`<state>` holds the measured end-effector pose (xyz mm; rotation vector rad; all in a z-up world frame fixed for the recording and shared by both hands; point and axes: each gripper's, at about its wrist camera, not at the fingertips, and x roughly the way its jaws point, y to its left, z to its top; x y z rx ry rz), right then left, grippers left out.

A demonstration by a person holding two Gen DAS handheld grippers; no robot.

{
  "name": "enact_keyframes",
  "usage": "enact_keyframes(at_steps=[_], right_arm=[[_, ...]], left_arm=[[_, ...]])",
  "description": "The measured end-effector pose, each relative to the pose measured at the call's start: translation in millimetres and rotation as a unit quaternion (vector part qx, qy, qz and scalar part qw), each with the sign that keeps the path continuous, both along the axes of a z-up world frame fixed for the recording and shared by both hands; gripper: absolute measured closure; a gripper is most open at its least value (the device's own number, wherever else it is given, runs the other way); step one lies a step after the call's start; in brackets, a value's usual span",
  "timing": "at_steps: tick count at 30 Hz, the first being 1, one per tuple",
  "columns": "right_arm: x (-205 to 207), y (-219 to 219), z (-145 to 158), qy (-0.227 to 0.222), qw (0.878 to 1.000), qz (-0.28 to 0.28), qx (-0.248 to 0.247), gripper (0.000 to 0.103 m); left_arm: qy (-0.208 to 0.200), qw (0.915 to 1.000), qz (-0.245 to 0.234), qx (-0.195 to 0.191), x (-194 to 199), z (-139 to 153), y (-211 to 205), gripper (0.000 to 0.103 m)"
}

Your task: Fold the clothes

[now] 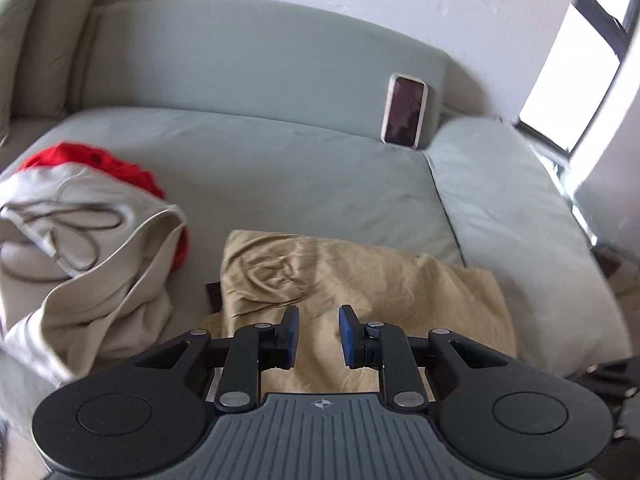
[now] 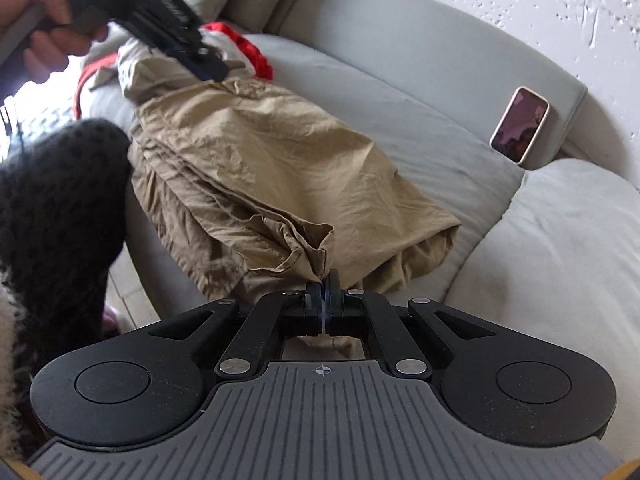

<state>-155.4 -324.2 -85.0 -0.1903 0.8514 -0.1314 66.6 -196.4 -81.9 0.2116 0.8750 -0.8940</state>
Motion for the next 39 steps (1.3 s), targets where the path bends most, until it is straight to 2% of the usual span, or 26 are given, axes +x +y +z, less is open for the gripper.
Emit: enact_keyframes(at_steps=[3, 5, 6, 7, 8, 9, 11, 13, 15, 16, 18, 19, 21, 24, 27, 28, 29, 30, 32, 34, 36, 37, 39], right_arm=[[-9, -2, -2, 0.02, 0.999, -0.025, -0.014, 0.103], [-20, -14, 6, 0.01, 0.997, -0.076, 0.015, 0.102], [-24, -23, 13, -0.003, 0.994, -0.103, 0.042, 0.097], [-28, -32, 23, -0.025, 0.988, -0.129, 0.079, 0.085], [-30, -40, 31, -0.045, 0.981, -0.152, 0.115, 0.079], [-28, -46, 38, -0.059, 0.974, -0.166, 0.141, 0.062], [-13, -45, 48, -0.075, 0.968, -0.169, 0.169, 0.059], [9, -42, 47, -0.061, 0.962, -0.183, 0.195, 0.045], [25, -50, 36, -0.045, 0.935, -0.236, 0.26, 0.047], [23, -58, 27, -0.045, 0.909, -0.274, 0.311, 0.05], [18, -73, 9, -0.044, 0.844, -0.344, 0.409, 0.051], [13, -78, 1, -0.045, 0.817, -0.364, 0.445, 0.052], [3, -78, -8, -0.05, 0.788, -0.375, 0.486, 0.052], [0, -73, -16, -0.044, 0.779, -0.378, 0.498, 0.052], [5, -70, -26, -0.05, 0.778, -0.381, 0.497, 0.052], [8, -69, -28, -0.056, 0.781, -0.379, 0.494, 0.065], [12, -68, -28, -0.059, 0.792, -0.378, 0.475, 0.081], [16, -63, -24, -0.062, 0.813, -0.366, 0.448, 0.098], [20, -50, -9, -0.057, 0.86, -0.328, 0.386, 0.099], [20, -41, 3, -0.042, 0.893, -0.298, 0.334, 0.1], [17, -41, 8, -0.026, 0.907, -0.287, 0.306, 0.1], [16, -45, 7, -0.017, 0.91, -0.288, 0.297, 0.1], [15, -52, 5, -0.005, 0.912, -0.288, 0.294, 0.1]], left_arm=[[0.025, 0.9972, -0.029, 0.064, -4, -35, -11, 0.094], [0.017, 0.9958, -0.049, 0.076, -14, -51, -8, 0.094], [0.011, 0.9958, -0.052, 0.075, -17, -51, -6, 0.094], [0.017, 0.9959, -0.051, 0.073, -18, -50, -4, 0.096], [0.026, 0.9958, -0.051, 0.072, -18, -49, -3, 0.096], [0.028, 0.9957, -0.053, 0.071, -18, -49, -1, 0.097], [0.025, 0.9958, -0.056, 0.069, -22, -50, 2, 0.097], [0.023, 0.9961, -0.053, 0.066, -24, -51, 5, 0.097], [0.03, 0.9966, -0.048, 0.061, -23, -52, 8, 0.097], [0.034, 0.9967, -0.045, 0.058, -22, -52, 10, 0.097], [0.042, 0.9968, -0.041, 0.055, -21, -50, 9, 0.097], [0.043, 0.9967, -0.042, 0.055, -20, -49, 9, 0.097], [0.048, 0.9966, -0.04, 0.054, -19, -49, 8, 0.097], [0.058, 0.9967, -0.036, 0.045, -16, -49, 10, 0.097], [0.064, 0.9967, -0.03, 0.04, -17, -49, 11, 0.097], [0.062, 0.9966, -0.032, 0.044, -19, -48, 9, 0.096], [0.061, 0.9963, -0.036, 0.048, -20, -45, 8, 0.096], [0.062, 0.9961, -0.039, 0.049, -21, -39, 9, 0.096], [0.071, 0.9961, -0.047, 0.023, -20, -23, 14, 0.094], [0.06, 0.9971, -0.047, -0.007, -16, -6, 14, 0.09], [0.03, 0.9988, -0.034, -0.017, -11, 6, 9, 0.089], [0.011, 0.9995, -0.027, -0.01, -8, 7, 5, 0.089], [-0.014, 0.999, -0.025, 0.035, -4, -5, -5, 0.09]])
